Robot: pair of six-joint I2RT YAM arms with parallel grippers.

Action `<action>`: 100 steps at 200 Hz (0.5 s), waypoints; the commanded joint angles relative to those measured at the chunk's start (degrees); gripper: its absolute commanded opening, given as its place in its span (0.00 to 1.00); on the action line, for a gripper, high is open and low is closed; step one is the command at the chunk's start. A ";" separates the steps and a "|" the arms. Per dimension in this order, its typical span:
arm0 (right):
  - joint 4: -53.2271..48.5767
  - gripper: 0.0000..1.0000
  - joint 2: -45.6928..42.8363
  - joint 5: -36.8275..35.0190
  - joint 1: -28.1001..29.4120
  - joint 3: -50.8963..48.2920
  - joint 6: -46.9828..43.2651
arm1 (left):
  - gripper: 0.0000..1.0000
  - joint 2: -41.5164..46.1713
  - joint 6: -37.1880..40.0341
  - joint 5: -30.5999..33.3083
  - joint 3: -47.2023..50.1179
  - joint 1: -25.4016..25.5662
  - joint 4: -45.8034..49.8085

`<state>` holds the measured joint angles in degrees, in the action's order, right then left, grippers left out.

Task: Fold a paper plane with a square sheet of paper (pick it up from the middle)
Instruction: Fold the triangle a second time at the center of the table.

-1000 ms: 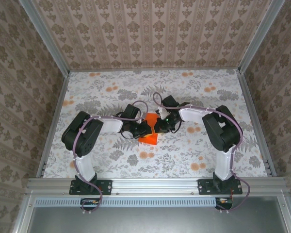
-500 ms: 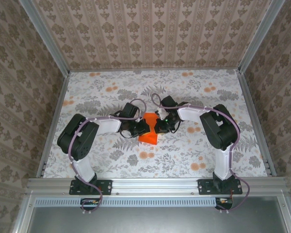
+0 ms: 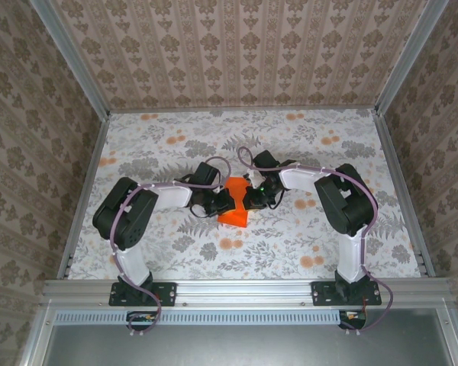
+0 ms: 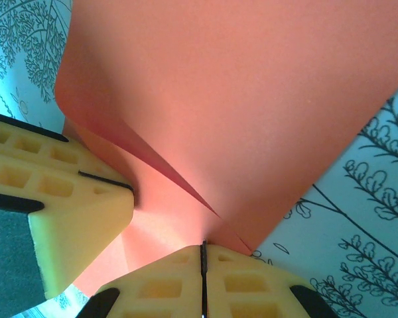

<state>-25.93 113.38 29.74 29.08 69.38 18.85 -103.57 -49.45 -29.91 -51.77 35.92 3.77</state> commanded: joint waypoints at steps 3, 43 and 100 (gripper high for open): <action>-4.55 0.09 2.64 -6.41 0.10 -0.13 -2.71 | 0.09 -1.88 1.73 2.80 -1.50 -0.54 3.97; -7.59 0.08 2.99 -9.78 0.10 -0.13 -5.69 | 0.09 -0.77 2.80 2.76 -0.99 -3.51 5.25; -8.44 0.08 3.73 -10.99 0.12 0.07 -6.66 | 0.09 0.25 6.95 1.88 -2.97 -9.34 8.29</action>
<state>-27.92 113.65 27.53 29.67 70.67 13.78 -103.81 -45.82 -30.37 -53.36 29.19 8.25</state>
